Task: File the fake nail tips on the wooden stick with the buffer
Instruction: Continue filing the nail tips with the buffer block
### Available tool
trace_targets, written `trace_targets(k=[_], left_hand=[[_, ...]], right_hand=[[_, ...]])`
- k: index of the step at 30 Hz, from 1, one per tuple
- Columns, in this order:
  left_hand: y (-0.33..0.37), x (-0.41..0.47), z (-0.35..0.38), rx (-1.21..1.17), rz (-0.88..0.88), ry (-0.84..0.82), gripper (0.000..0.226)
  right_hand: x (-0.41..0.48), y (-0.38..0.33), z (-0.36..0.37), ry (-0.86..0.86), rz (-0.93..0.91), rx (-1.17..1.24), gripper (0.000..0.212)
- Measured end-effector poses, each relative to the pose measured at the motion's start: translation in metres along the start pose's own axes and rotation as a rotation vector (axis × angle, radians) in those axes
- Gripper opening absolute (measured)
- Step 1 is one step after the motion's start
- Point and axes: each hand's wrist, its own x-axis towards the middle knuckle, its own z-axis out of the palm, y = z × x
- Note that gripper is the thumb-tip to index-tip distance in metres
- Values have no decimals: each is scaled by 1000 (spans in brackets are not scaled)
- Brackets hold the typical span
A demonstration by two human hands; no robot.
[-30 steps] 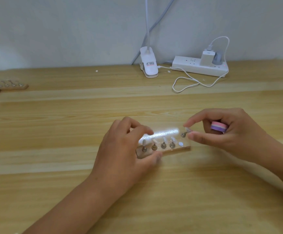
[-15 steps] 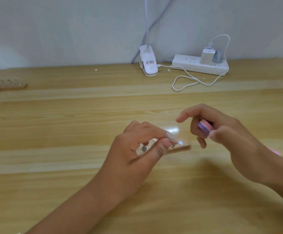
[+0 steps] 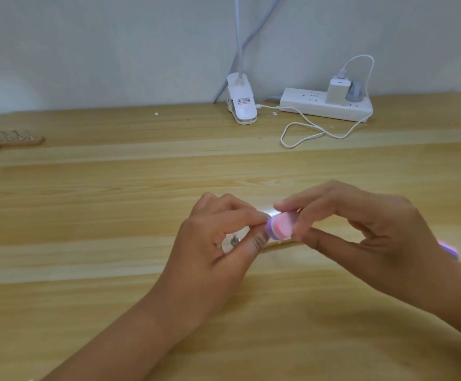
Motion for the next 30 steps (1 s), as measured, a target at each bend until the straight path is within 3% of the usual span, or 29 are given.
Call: trace_targets(k=[4, 10, 14, 18, 22, 27, 30], left_hand=[[0, -1, -1, 30, 18, -25, 11], [0, 0, -1, 40, 33, -14, 12], [-2, 0, -1, 10, 5, -29, 19], [-2, -1, 0, 0, 20, -59, 16], [-2, -2, 2, 9, 56, -126, 19], [-4, -1, 1, 0, 36, -124, 20], [-4, -2, 1, -5, 41, -153, 20]], right_hand=[[0, 0, -1, 20, -5, -84, 24], [1, 5, -2, 30, -91, -162, 16], [-2, 2, 4, -38, -167, -146, 17], [1, 6, -1, -3, -139, -202, 19], [-3, 3, 4, -115, -237, -190, 25], [-1, 9, -1, -73, -162, -193, 25], [-5, 6, 6, -131, -254, -183, 25]])
